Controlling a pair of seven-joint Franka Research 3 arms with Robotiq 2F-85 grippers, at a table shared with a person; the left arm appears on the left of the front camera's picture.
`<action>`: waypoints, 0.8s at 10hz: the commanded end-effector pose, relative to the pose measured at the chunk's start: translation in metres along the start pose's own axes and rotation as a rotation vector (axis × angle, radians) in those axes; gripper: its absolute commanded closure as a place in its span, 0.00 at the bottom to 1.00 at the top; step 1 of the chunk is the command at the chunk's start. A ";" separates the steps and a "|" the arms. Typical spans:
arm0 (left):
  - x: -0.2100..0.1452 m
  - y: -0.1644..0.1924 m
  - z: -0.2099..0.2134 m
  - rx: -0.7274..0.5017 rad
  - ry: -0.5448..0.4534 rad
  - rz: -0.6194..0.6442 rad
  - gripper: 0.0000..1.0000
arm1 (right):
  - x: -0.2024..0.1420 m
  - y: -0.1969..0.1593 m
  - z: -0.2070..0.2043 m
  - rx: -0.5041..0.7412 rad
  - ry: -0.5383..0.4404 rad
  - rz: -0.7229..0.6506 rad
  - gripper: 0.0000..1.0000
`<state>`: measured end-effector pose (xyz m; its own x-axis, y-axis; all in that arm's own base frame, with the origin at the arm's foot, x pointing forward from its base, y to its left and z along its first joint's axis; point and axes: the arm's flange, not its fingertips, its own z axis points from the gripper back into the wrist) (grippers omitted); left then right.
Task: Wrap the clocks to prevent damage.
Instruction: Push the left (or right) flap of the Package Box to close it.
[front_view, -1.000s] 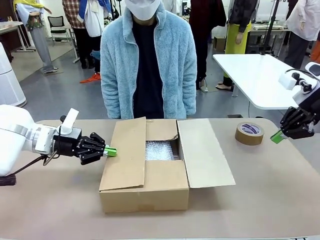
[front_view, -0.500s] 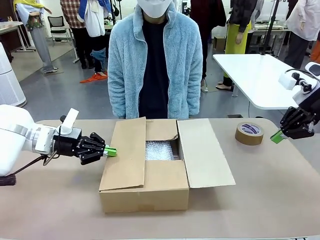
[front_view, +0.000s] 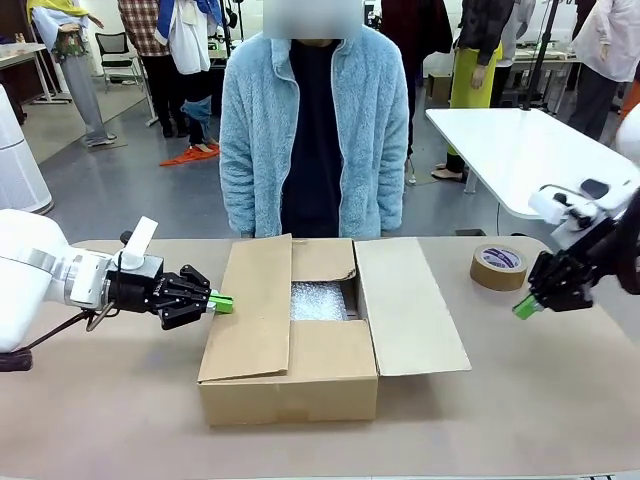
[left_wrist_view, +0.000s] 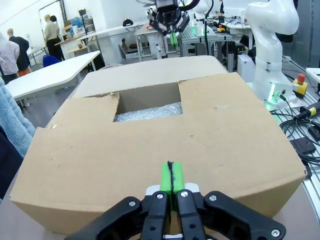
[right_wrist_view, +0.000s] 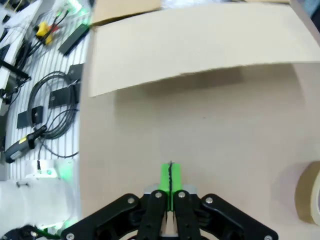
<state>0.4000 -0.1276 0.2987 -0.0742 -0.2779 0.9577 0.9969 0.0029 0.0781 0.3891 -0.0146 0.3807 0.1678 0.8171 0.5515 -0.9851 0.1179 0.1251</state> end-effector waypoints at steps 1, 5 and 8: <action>-0.002 -0.001 0.000 0.004 0.007 -0.007 1.00 | 0.015 -0.029 -0.035 -0.041 0.004 -0.076 0.99; -0.002 -0.001 0.000 0.004 0.007 -0.007 1.00 | 0.052 -0.039 -0.086 -0.032 0.000 -0.063 0.99; -0.002 -0.001 0.000 0.004 0.007 -0.007 1.00 | 0.069 -0.024 -0.076 0.003 -0.156 -0.029 0.99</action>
<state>0.4000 -0.1277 0.2987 -0.0743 -0.2777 0.9578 0.9969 0.0025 0.0781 0.4257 0.0899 0.3479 0.2168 0.7667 0.6043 -0.9760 0.1588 0.1488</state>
